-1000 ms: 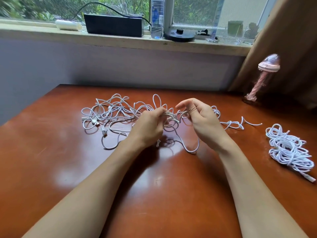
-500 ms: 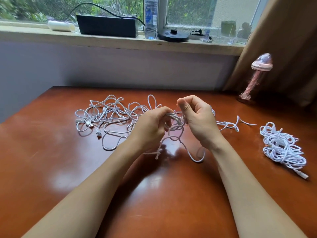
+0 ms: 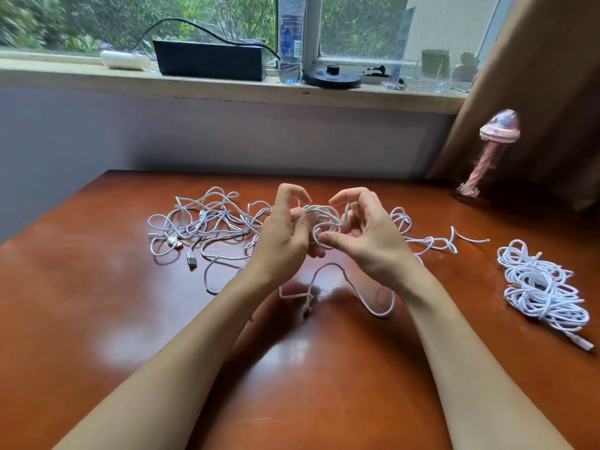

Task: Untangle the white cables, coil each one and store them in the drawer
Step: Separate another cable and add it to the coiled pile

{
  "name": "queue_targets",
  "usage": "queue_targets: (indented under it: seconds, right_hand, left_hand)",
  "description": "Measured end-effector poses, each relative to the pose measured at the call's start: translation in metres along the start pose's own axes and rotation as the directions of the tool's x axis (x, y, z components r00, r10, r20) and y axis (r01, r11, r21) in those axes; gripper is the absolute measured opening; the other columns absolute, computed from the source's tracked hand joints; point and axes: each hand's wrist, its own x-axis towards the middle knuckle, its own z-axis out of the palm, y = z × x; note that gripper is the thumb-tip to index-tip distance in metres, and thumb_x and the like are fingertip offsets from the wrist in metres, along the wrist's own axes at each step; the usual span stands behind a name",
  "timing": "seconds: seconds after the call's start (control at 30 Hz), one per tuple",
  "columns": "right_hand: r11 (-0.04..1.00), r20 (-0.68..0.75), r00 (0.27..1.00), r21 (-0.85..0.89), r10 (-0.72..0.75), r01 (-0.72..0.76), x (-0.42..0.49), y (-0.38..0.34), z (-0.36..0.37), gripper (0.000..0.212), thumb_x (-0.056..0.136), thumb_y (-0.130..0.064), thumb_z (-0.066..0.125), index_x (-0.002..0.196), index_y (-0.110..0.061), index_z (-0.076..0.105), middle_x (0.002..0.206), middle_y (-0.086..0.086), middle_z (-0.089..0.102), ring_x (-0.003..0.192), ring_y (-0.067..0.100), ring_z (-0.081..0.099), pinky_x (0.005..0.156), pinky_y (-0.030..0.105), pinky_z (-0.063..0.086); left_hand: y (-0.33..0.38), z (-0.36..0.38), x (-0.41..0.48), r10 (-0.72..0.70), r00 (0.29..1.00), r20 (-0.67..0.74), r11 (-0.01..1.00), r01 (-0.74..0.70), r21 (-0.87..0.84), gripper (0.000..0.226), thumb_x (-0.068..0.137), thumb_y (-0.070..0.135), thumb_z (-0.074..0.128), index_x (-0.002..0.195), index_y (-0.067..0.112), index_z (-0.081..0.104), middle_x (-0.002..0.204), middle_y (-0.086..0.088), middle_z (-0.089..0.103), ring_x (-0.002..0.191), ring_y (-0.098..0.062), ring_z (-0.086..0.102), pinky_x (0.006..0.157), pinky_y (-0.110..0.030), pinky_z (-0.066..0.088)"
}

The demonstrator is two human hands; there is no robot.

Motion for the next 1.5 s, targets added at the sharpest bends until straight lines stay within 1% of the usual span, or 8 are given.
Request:
queue_targets:
  seconds: [0.37, 0.53, 0.63, 0.8, 1.07, 1.23, 1.37, 1.5]
  right_hand:
    - [0.992, -0.078, 0.997, -0.122, -0.028, 0.018, -0.002, -0.001, 0.004, 0.038, 0.078, -0.023, 0.087, 0.100, -0.032, 0.057, 0.097, 0.003, 0.048, 0.069, 0.006, 0.046, 0.068, 0.019, 0.043]
    - [0.992, -0.115, 0.993, -0.125, -0.018, 0.003, -0.001, 0.001, 0.004, 0.038, 0.077, -0.020, 0.087, 0.095, -0.030, 0.055, 0.093, -0.001, 0.047, 0.066, 0.006, 0.046, 0.065, 0.018, 0.043]
    - [0.989, -0.137, 0.990, -0.147, -0.006, -0.014, 0.000, 0.004, 0.003, 0.040, 0.076, -0.021, 0.087, 0.092, -0.034, 0.053, 0.094, 0.004, 0.050, 0.066, 0.010, 0.048, 0.064, 0.023, 0.045]
    - [0.985, -0.160, 0.987, -0.169, -0.014, -0.014, 0.000, 0.005, 0.001, 0.042, 0.074, -0.017, 0.089, 0.091, -0.031, 0.053, 0.093, 0.002, 0.050, 0.063, 0.005, 0.046, 0.064, 0.016, 0.040]
    - [0.996, -0.085, 0.996, -0.091, -0.011, 0.004, 0.000, 0.001, -0.002, 0.012, 0.096, -0.018, 0.068, 0.096, -0.023, 0.057, 0.090, 0.001, 0.044, 0.063, 0.004, 0.042, 0.063, 0.013, 0.038]
    - [0.991, -0.117, 0.992, -0.129, -0.037, 0.021, 0.001, 0.000, -0.007, 0.008, 0.103, -0.016, 0.058, 0.107, -0.022, 0.061, 0.099, -0.002, 0.047, 0.072, -0.001, 0.046, 0.071, 0.012, 0.041]
    - [0.978, -0.160, 0.983, -0.203, -0.088, 0.054, 0.002, 0.003, -0.012, 0.009, 0.102, -0.029, 0.061, 0.108, -0.023, 0.063, 0.100, 0.003, 0.053, 0.078, 0.004, 0.046, 0.074, 0.013, 0.041]
    - [0.986, -0.180, 0.980, -0.152, -0.090, 0.062, 0.004, 0.003, -0.018, 0.021, 0.094, -0.038, 0.070, 0.101, -0.019, 0.066, 0.080, -0.005, 0.051, 0.068, 0.005, 0.041, 0.064, 0.020, 0.039]
  left_hand:
    - [0.006, -0.004, 0.001, -0.033, 0.996, 0.088, 0.997, 0.039, -0.064, 0.014, 0.107, 0.004, 0.043, 0.102, 0.017, 0.044, 0.087, -0.027, 0.068, 0.054, -0.037, 0.067, 0.047, -0.039, 0.050]
    - [0.007, -0.004, 0.001, -0.084, 0.988, 0.130, 0.990, 0.097, -0.101, 0.012, 0.104, 0.003, 0.047, 0.099, 0.011, 0.054, 0.076, -0.007, 0.069, 0.058, -0.031, 0.065, 0.050, -0.033, 0.051]
    - [0.010, -0.004, -0.001, -0.095, 0.985, 0.146, 0.985, 0.114, -0.128, 0.019, 0.089, 0.005, 0.056, 0.108, 0.006, 0.056, 0.084, -0.021, 0.068, 0.065, -0.028, 0.067, 0.059, -0.032, 0.055]
    - [0.006, -0.001, -0.002, -0.055, 0.986, 0.156, 0.998, 0.055, 0.009, 0.030, 0.093, -0.008, 0.058, 0.117, 0.008, 0.052, 0.092, -0.014, 0.067, 0.071, -0.019, 0.068, 0.064, -0.023, 0.052]
    - [0.001, 0.002, -0.003, -0.018, 0.987, 0.157, 0.995, 0.002, 0.103, 0.032, 0.093, -0.009, 0.049, 0.113, 0.015, 0.052, 0.089, -0.003, 0.066, 0.068, -0.018, 0.064, 0.068, -0.031, 0.055]
    - [0.000, 0.004, -0.005, -0.081, 0.976, 0.201, 0.997, 0.078, 0.023, 0.034, 0.093, -0.005, 0.044, 0.123, 0.010, 0.043, 0.105, -0.023, 0.067, 0.078, -0.037, 0.064, 0.073, -0.045, 0.057]
    - [0.001, 0.002, -0.002, -0.117, 0.969, 0.218, 0.993, 0.122, -0.009, 0.031, 0.096, -0.017, 0.041, 0.124, -0.002, 0.041, 0.106, -0.024, 0.066, 0.070, -0.019, 0.062, 0.061, -0.019, 0.047]
    - [0.007, 0.002, -0.003, -0.114, 0.951, 0.288, 0.988, 0.140, -0.070, 0.031, 0.094, -0.022, 0.040, 0.120, -0.008, 0.047, 0.101, -0.020, 0.065, 0.067, -0.002, 0.061, 0.055, -0.013, 0.043]
